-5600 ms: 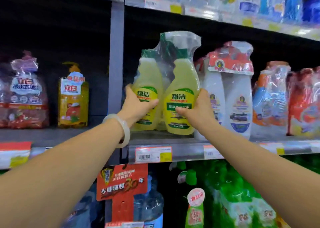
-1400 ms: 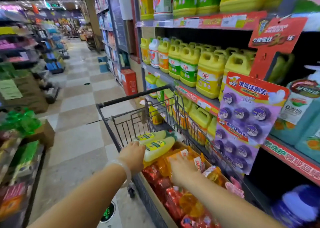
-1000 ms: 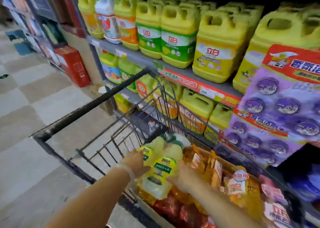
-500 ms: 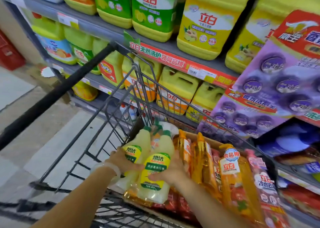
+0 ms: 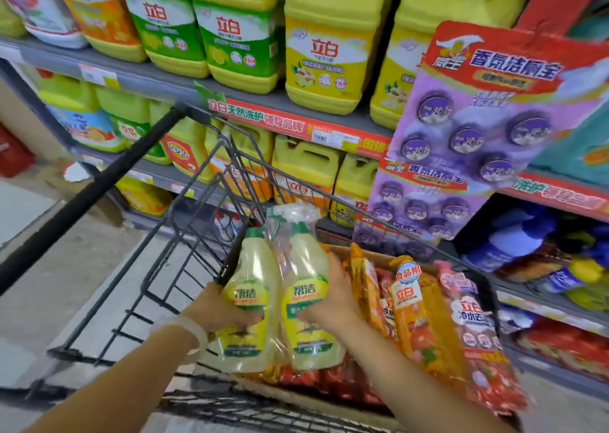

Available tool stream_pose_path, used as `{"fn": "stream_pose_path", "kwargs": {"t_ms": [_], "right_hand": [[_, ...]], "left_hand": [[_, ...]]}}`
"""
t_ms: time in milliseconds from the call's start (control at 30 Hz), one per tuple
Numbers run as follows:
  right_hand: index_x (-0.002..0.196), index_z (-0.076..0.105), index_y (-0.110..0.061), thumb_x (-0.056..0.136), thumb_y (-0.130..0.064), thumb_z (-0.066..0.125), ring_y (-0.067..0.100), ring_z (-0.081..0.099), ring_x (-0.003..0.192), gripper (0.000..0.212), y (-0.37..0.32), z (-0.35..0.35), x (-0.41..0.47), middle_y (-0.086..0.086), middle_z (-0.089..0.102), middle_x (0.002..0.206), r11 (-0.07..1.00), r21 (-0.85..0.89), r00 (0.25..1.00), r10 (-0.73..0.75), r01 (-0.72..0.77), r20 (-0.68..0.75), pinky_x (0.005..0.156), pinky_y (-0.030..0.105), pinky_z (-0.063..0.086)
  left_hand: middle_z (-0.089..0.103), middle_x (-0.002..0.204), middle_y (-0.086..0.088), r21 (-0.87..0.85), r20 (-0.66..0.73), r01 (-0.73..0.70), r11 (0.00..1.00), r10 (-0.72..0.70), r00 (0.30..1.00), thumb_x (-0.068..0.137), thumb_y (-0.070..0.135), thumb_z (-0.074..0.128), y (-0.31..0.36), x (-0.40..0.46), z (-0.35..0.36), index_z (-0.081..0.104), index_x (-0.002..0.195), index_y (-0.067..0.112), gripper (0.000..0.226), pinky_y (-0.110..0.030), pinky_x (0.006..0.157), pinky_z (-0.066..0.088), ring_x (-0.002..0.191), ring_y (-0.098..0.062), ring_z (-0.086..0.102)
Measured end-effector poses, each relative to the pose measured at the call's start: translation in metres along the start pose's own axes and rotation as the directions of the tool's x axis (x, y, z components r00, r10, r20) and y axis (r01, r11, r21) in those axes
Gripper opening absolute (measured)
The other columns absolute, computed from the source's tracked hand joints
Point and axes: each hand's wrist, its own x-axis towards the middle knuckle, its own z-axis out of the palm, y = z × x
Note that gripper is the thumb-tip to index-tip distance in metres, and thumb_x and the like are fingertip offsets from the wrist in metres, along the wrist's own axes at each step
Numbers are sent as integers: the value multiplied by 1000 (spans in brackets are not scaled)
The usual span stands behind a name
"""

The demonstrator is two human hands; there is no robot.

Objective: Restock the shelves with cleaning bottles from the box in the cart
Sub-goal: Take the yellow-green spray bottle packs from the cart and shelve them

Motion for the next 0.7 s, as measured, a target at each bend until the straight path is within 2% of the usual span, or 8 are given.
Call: {"fn": "stream_pose_path", "kwargs": {"t_ms": [100, 200, 267, 367, 467, 533, 633, 700], "right_hand": [[142, 30, -22, 41, -21, 89, 22, 47, 125, 117, -4, -38, -16, 0, 47, 134, 993, 50, 993, -106, 109, -54, 99, 36, 46], [133, 40, -18, 41, -21, 88, 18, 52, 114, 104, -6, -92, -41, 0, 55, 122, 974, 103, 968, -183, 203, -174, 96, 32, 45], [126, 45, -17, 36, -24, 85, 20, 57, 106, 99, -5, -133, -64, 0, 59, 114, 950, 144, 936, -235, 279, -261, 90, 34, 49], [114, 45, -22, 35, -19, 84, 20, 61, 97, 88, 11, -201, -111, -1, 60, 106, 919, 154, 883, -288, 364, -370, 83, 37, 52], [112, 40, -28, 44, -1, 88, 17, 61, 95, 87, 40, -279, -175, -1, 60, 107, 893, 159, 826, -306, 421, -473, 79, 24, 52], [109, 39, -27, 49, 7, 86, 17, 62, 92, 83, 63, -329, -223, -1, 61, 104, 883, 154, 786, -301, 444, -540, 79, 25, 53], [110, 33, -29, 55, 12, 82, 3, 58, 81, 85, 100, -395, -292, -14, 54, 94, 881, 116, 716, -289, 458, -635, 75, 22, 52], [112, 32, -32, 58, 10, 82, 2, 57, 80, 85, 125, -433, -336, -18, 52, 94, 894, 88, 670, -262, 440, -694, 75, 24, 53]], "left_hand": [[75, 73, -8, -69, -36, -116, 991, 114, 993, 61, 18, 88, 28, -37, 9, 73, 86, 5, 33, -32, 67, 58, 68, -20, 69], [73, 83, -17, -160, -72, -232, 960, 223, 972, 66, 5, 84, 68, -74, 24, 72, 89, 1, 27, -32, 60, 60, 65, -21, 70], [72, 75, -14, -167, -96, -332, 928, 320, 942, 63, 5, 85, 98, -101, 41, 71, 81, 5, 23, -28, 54, 59, 53, -14, 68], [75, 81, -8, -149, -140, -462, 874, 444, 885, 45, 22, 95, 143, -148, 82, 72, 84, 12, 46, -35, 69, 60, 67, -18, 70], [72, 82, -3, -156, -122, -582, 798, 569, 813, 49, 17, 94, 183, -203, 144, 67, 91, 10, 50, -23, 55, 56, 65, -12, 67], [70, 82, 0, -180, -90, -652, 736, 648, 756, 54, 11, 91, 209, -245, 192, 61, 86, 15, 44, -17, 51, 54, 65, -7, 64], [72, 88, -2, -187, -38, -747, 638, 755, 655, 49, 16, 93, 244, -292, 266, 63, 92, 14, 52, -23, 64, 54, 76, -12, 67], [73, 94, -3, -178, 1, -797, 578, 810, 587, 35, 33, 95, 264, -322, 314, 65, 101, 13, 75, -27, 69, 54, 84, -15, 68]]}}
